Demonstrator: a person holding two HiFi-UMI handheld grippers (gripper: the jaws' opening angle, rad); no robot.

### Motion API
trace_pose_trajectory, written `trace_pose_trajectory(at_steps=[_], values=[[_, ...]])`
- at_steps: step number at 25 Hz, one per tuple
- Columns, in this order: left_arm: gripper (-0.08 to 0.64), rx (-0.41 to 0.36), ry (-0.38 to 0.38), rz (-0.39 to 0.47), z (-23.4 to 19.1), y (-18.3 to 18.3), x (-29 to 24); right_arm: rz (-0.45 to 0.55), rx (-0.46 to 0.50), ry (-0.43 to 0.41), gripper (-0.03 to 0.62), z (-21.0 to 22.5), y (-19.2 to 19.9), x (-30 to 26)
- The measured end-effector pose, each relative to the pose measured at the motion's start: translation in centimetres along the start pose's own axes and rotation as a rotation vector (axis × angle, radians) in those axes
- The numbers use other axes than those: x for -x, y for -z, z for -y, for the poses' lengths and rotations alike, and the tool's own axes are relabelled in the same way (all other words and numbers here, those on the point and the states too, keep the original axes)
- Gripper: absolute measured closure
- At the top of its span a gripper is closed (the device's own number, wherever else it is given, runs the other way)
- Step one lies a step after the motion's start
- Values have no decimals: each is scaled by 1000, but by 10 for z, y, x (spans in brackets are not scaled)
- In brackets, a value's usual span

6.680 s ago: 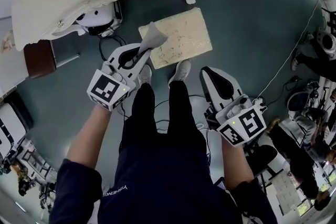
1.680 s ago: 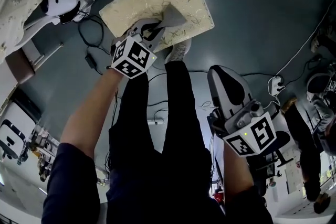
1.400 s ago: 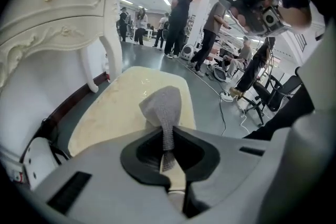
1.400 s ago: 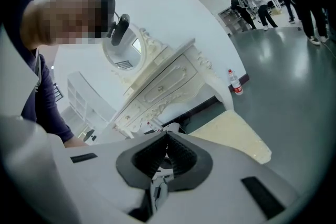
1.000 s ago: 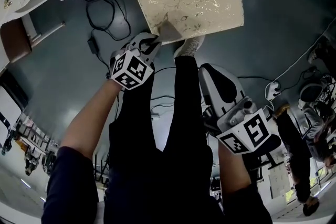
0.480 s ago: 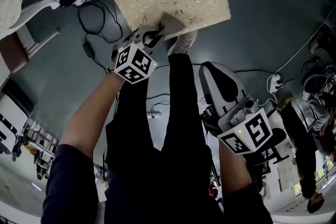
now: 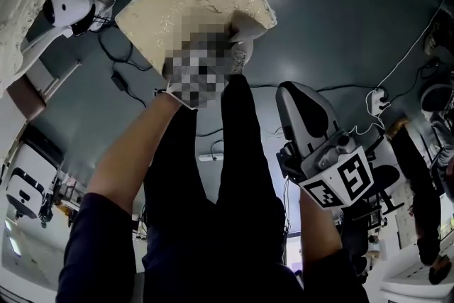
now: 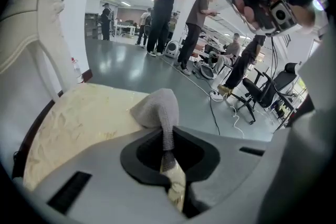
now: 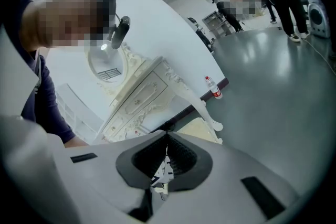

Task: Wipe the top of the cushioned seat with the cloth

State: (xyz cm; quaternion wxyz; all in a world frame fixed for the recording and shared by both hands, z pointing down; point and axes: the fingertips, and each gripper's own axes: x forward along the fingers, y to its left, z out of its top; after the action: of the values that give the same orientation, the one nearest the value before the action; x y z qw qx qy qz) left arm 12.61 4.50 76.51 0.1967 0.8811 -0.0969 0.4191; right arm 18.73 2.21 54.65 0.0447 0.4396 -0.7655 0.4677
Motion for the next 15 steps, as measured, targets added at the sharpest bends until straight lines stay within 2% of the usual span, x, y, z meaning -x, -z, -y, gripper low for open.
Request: trace_pose_trajectory(at_steps=[8, 15], values=[[535, -42, 40, -12, 5, -43, -35, 34, -32, 43, 569, 37, -20, 26], [535, -35, 26, 13, 2, -63, -21, 51, -8, 23, 569, 29, -36, 27]])
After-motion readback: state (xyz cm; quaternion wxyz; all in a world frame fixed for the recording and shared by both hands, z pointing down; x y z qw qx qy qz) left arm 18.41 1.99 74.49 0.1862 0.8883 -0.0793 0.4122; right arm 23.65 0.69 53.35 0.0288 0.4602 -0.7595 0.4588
